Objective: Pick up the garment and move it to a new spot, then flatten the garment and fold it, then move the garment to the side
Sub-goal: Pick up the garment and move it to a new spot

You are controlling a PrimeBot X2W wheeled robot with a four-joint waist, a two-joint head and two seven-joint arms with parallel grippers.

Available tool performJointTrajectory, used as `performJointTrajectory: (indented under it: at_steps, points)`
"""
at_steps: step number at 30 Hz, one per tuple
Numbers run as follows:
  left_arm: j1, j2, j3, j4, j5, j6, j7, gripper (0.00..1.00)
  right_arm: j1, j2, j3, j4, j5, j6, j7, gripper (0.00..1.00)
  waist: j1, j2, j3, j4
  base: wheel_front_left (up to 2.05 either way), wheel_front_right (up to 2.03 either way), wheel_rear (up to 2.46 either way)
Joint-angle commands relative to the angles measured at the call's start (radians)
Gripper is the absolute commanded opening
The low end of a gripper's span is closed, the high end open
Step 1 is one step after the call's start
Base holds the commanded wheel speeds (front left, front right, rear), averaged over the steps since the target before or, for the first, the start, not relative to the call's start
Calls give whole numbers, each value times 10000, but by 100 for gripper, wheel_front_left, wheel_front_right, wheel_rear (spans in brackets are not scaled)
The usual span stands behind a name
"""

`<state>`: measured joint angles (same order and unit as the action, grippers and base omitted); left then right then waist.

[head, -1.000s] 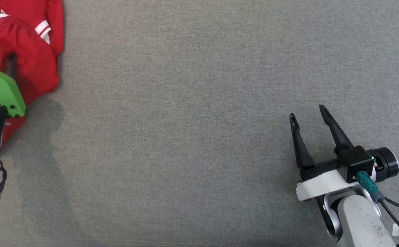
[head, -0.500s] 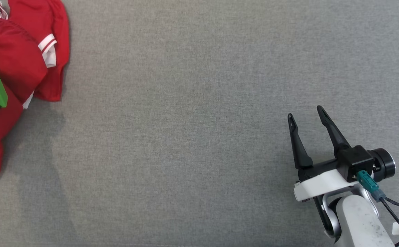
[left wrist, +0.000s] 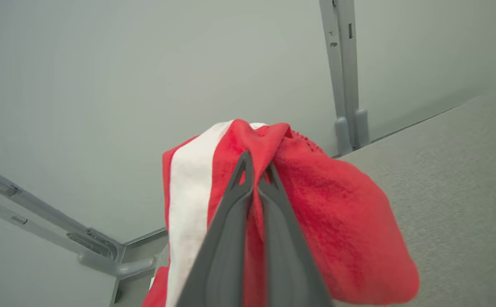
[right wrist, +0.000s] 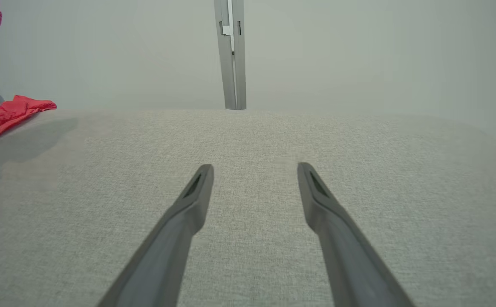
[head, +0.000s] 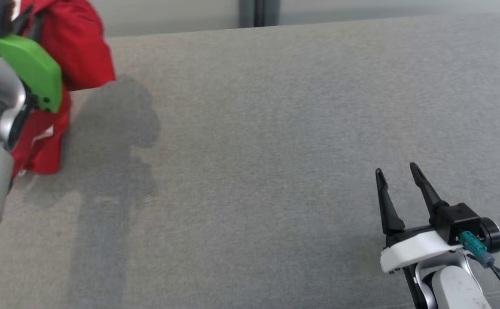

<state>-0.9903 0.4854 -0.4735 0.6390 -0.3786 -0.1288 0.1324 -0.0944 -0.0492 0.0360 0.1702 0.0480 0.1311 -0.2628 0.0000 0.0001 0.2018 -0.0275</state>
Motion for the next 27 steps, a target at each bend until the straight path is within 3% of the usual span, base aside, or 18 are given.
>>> performJointTrajectory:
  at_steps: [1, 7, 15, 18, 22, 26, 27]
  points:
    - [-91, -77, -271, -270, -285, -10, 75, 0, 169, -23, -86, 38, 65, -8, -32, 100, 0, -1, -710, -1178, 0, 0, 0]
    - [224, -832, -1506, -1179, -1087, -9, 73, 0, 277, -23, -448, 33, 217, -6, -30, 100, 0, -1, -458, -2142, 0, 0, 0]
    - [1282, -3314, -2369, -112, -1568, 15, -1427, 0, 4, -17, -581, 99, 572, -6, -32, 100, 0, -1, 223, -3053, 0, 0, 0]
    - [1607, -3958, -2804, 669, -1459, 36, -2149, 0, -72, -18, -529, 123, 700, -8, -32, 100, 0, -1, 428, -3299, 0, 0, 0]
    - [1904, -4294, -3281, 1379, -1700, 108, -2933, 0, -141, -18, -499, 156, 752, -6, -32, 100, 0, -1, 561, -3506, 0, 0, 0]
    - [2155, -4334, -4248, 1178, -2345, 225, -3224, 0, -145, -24, -505, 223, 739, -8, -32, 100, 0, -1, 555, -3574, 0, 0, 0]
    - [2164, -4319, -4442, 1117, -2454, 316, -3276, 17, -134, -21, -526, 234, 733, -8, -32, 100, 0, -1, 541, -3554, 0, 0, 0]
